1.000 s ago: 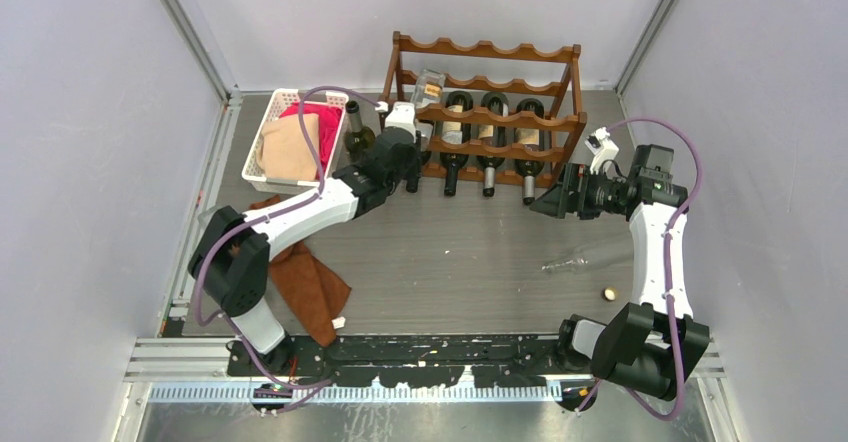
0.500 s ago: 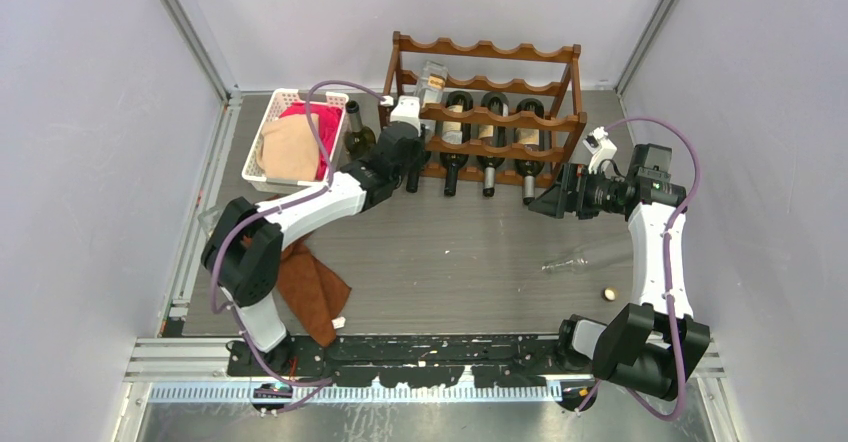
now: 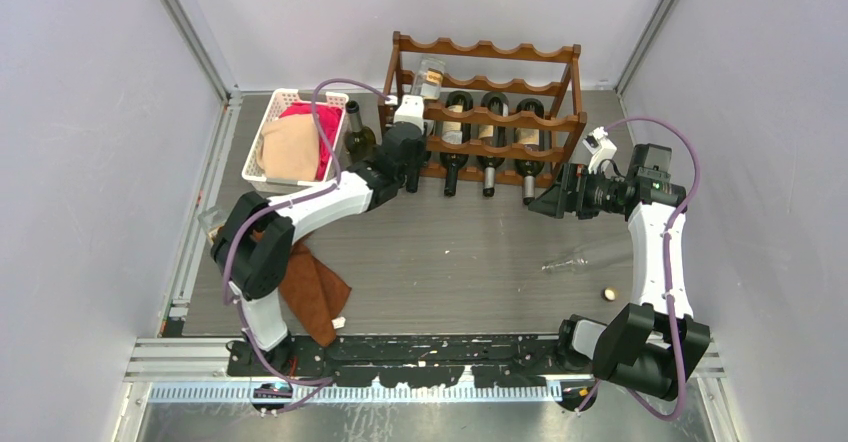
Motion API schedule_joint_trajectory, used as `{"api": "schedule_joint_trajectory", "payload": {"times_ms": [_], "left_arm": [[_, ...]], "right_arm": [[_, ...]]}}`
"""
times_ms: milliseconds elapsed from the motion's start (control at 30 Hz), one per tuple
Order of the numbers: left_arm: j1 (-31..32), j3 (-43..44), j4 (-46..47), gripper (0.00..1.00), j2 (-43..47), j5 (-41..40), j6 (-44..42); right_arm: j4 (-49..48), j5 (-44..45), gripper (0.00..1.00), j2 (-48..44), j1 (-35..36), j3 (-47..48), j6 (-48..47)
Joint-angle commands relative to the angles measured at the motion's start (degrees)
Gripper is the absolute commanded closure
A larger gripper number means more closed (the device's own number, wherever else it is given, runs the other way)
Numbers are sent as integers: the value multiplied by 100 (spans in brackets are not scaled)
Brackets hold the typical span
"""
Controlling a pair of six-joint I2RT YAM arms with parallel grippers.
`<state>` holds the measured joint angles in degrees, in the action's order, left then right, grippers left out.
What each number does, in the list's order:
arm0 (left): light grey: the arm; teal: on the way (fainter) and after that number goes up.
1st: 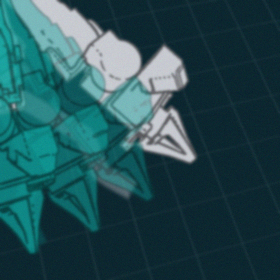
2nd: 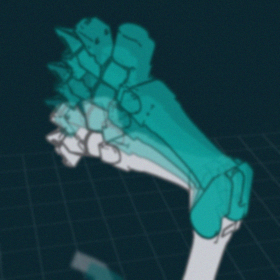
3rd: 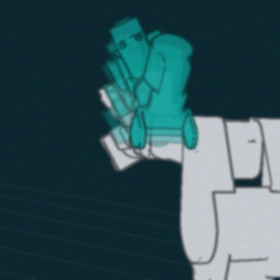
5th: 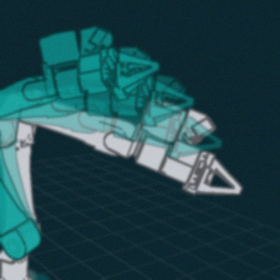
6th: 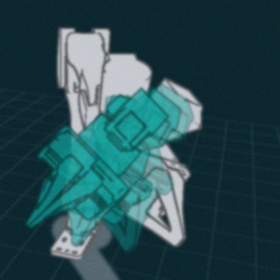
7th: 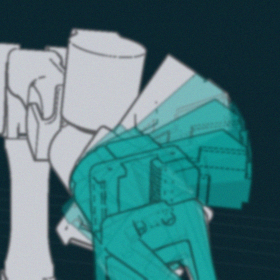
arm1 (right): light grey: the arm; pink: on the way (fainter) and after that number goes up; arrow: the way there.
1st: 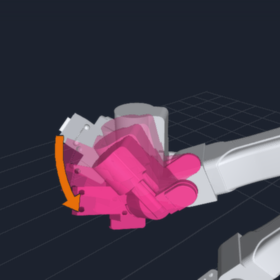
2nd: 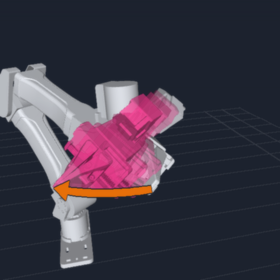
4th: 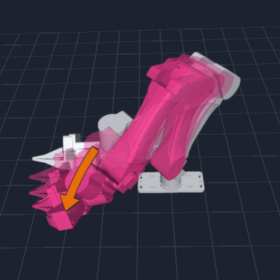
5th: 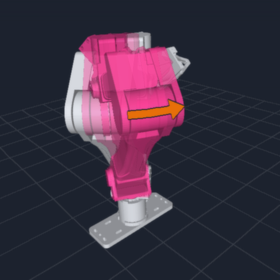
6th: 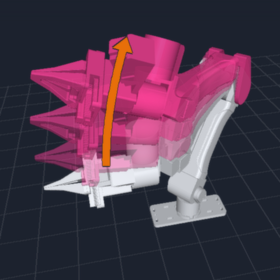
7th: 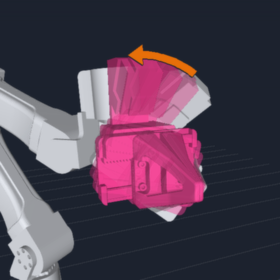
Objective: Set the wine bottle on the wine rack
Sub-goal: Place the wine bottle in the wine rack.
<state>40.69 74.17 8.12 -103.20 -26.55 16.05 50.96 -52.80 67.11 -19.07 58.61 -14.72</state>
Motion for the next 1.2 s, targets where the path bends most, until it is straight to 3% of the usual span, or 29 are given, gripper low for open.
{"api": "schedule_joint_trajectory", "payload": {"times_ms": [0, 667, 1000, 1167], "left_arm": [[-34, 585, 1587, 100, 143, -576, -77], [-111, 897, 1623, 96, -282, -703, -173], [-113, 902, 1612, 63, -353, -782, -120], [-114, 897, 1589, 54, -344, -817, -98]], "right_arm": [[-174, -91, 0, -201, 38, 63, 7], [-155, -64, 0, -203, 65, 63, 1], [-141, -55, 0, -200, 70, 63, -17], [-138, -55, 0, -194, 62, 62, -13]]}}
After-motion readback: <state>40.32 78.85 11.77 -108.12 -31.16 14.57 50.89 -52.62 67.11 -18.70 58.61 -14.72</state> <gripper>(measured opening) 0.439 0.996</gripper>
